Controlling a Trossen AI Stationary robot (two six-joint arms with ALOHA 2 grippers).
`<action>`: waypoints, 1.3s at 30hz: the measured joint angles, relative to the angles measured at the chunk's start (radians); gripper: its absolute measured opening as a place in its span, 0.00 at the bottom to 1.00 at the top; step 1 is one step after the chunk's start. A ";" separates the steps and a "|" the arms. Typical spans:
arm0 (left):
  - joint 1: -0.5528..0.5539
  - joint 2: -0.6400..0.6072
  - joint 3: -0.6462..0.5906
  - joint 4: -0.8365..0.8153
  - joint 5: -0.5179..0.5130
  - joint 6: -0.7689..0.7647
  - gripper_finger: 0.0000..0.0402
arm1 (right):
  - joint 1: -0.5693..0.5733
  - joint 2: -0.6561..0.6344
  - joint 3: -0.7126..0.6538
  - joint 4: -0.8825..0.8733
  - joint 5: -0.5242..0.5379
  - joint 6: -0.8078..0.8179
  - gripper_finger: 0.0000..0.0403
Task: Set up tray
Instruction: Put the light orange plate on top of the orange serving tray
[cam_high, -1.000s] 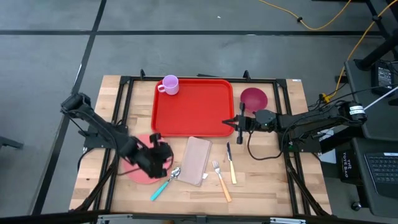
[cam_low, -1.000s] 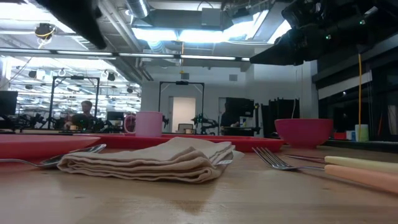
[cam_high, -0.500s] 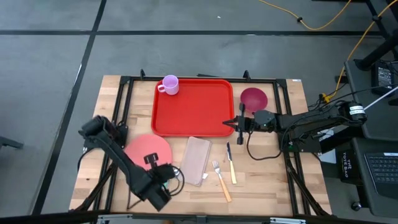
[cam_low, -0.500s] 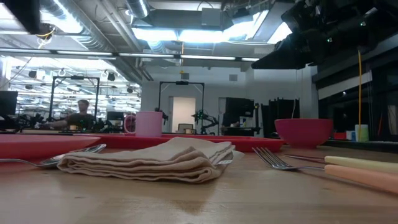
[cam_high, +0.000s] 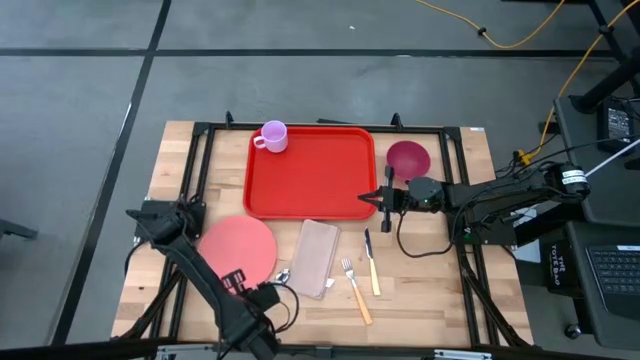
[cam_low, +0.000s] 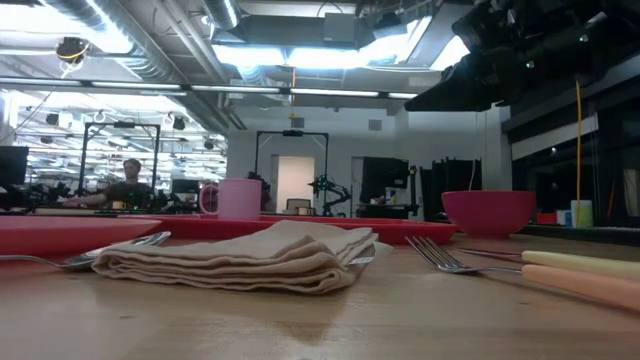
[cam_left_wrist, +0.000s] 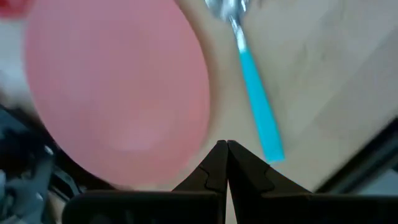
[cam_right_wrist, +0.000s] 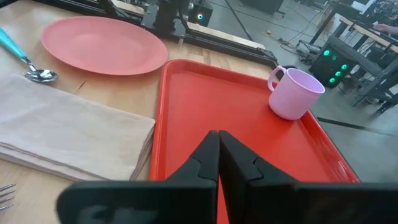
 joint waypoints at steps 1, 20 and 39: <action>0.000 0.005 0.000 0.005 0.016 -0.001 0.01 | 0.000 0.000 0.000 0.000 0.000 0.000 0.01; -0.037 0.095 0.000 0.002 0.017 -0.020 0.01 | 0.000 0.000 0.000 -0.002 0.000 0.001 0.04; -0.070 0.096 0.000 0.002 0.003 -0.190 0.29 | 0.000 0.000 0.000 -0.008 0.000 0.007 0.06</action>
